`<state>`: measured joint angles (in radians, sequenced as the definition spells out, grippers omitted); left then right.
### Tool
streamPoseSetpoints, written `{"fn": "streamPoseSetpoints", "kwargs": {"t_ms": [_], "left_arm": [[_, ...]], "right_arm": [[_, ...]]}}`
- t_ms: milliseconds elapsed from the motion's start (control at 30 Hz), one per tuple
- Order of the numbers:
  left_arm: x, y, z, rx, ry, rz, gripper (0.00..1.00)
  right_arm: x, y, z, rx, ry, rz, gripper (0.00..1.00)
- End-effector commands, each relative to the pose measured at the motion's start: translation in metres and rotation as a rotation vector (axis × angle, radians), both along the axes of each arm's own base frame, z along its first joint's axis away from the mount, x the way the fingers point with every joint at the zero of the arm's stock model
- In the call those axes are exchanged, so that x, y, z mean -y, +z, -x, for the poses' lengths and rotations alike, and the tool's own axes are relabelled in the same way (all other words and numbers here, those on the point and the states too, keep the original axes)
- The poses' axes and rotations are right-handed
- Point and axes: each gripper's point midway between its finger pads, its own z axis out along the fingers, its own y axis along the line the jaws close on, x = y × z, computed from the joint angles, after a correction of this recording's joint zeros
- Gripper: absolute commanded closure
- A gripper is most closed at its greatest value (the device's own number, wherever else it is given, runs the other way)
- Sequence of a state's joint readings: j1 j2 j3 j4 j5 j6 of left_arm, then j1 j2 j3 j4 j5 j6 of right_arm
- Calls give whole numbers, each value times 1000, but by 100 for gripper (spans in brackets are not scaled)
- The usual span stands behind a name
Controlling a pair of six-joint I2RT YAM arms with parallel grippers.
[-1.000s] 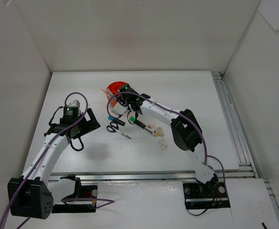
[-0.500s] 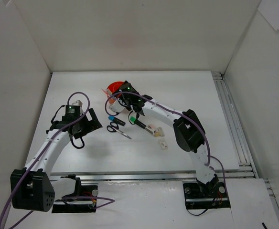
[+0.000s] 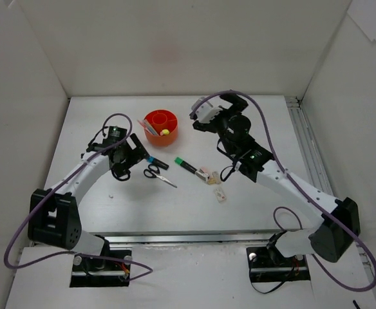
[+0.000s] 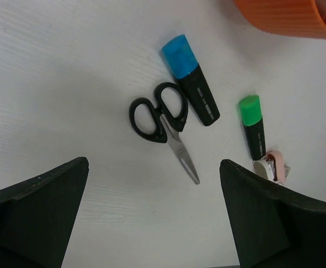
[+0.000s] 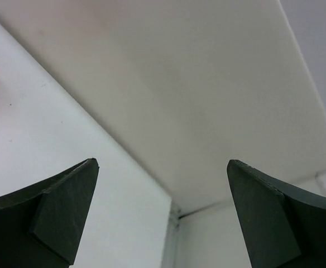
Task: Sort the stationery into containers
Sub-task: Place the pen in the storage box, then pick up the pen from the center of the board.
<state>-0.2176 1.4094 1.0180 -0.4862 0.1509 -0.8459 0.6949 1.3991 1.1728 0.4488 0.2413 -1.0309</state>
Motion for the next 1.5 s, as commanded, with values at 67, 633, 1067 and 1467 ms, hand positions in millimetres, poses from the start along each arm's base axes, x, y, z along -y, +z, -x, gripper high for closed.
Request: {"fn": "streamPoseSetpoints", "kwargs": {"t_ms": [67,633,1067,1467], "left_arm": [[17,5,-47,9,211,35,1],[22,-38,-91,-49,507,-117,24],[40,-58,-108,-44,520,-108,43],[46,-72,-102,-79,485,-125,84]], "right_arm": [[69,9,35,-11,-264,-648,2],[146,-10,103,8,-368,-891,2],[148,-16,102,-3,-382,-858,2],[159,-18,104,15,-424,-854,2]]}}
